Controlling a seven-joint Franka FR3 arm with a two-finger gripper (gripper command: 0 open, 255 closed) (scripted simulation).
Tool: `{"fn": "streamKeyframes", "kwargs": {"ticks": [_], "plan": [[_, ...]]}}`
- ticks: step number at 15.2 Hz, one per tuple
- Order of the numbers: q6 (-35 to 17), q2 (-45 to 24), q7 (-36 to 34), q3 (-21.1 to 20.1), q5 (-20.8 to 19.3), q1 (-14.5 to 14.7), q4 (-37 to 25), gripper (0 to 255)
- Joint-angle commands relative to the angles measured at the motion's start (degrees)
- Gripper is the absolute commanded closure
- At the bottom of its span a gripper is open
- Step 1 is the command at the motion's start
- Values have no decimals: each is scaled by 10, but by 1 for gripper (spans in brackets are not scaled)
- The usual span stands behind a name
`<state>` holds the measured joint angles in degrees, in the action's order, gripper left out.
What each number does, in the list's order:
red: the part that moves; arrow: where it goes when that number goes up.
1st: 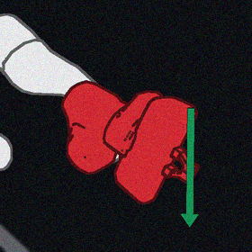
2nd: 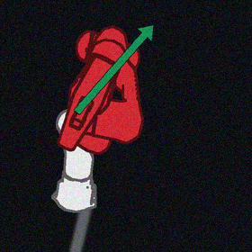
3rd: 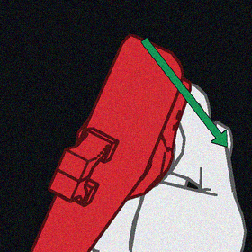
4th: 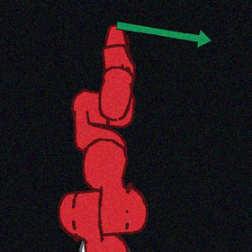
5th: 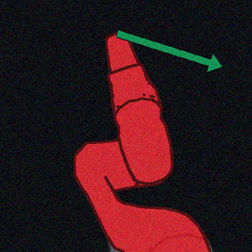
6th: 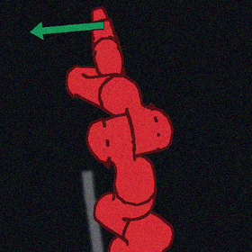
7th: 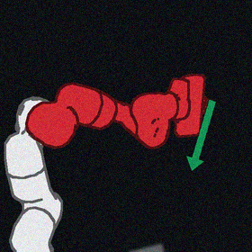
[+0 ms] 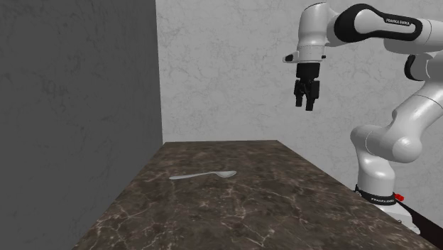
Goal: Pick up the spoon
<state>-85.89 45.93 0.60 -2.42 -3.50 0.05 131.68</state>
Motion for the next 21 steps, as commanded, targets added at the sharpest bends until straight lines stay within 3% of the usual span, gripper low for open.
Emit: {"fn": "streamKeyframes", "kwargs": {"ticks": [1, 11, 21], "plan": [[0, 0, 0, 0, 0, 0, 0, 0], [-91, -218, -23, -19, 42, 14, -101, 0], [-121, -446, -39, -37, 71, 29, -275, 0]]}}
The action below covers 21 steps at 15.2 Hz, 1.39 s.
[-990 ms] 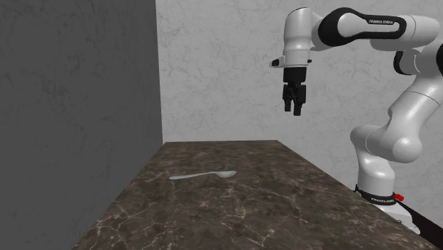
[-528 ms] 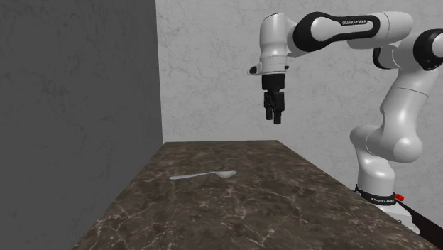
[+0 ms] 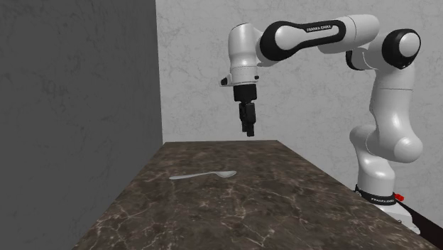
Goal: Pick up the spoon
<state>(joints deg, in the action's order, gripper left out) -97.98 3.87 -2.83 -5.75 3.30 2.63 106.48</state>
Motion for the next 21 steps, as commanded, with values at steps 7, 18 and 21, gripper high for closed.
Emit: {"fn": "streamKeyframes", "kwargs": {"ticks": [7, 18, 21], "plan": [[21, -196, -17, -15, 14, 16, -201, 0], [54, -376, -27, -23, 17, 36, -401, 0], [26, -376, -24, -22, 18, 35, -373, 0]]}}
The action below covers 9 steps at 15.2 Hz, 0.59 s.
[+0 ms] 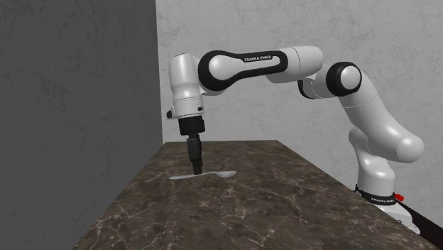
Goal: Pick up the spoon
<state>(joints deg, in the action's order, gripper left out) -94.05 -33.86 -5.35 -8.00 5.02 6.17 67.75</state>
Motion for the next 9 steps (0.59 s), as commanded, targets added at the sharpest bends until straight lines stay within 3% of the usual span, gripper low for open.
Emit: {"fn": "streamKeyframes", "kwargs": {"ticks": [1, 2, 3, 9], "plan": [[-13, 2, 2, 0, 0, 0, 15, 0], [-13, 2, 2, 0, 0, 0, 15, 0], [-13, 3, 2, 0, 0, -1, 16, 255], [-14, 5, 2, 0, 1, -1, 18, 255]]}}
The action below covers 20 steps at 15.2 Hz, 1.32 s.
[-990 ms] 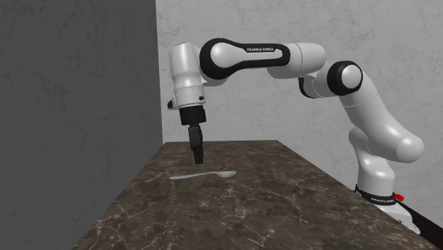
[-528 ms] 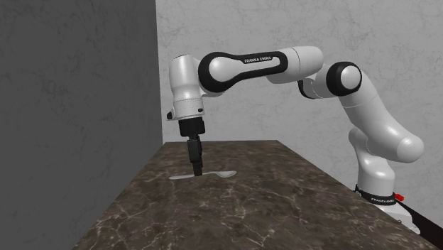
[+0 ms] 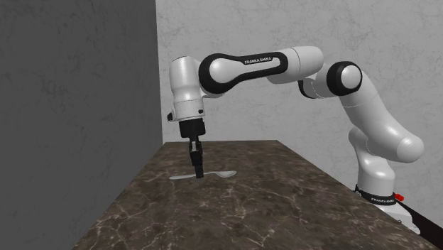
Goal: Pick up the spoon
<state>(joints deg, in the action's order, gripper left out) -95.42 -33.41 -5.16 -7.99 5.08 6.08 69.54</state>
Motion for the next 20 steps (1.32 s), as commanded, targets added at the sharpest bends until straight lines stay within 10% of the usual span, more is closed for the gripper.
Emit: {"fn": "streamKeyframes", "kwargs": {"ticks": [1, 20], "plan": [[0, 0, 0, 0, 0, 0, 0, 255], [133, -29, -17, -2, -3, 6, -163, 255]]}}
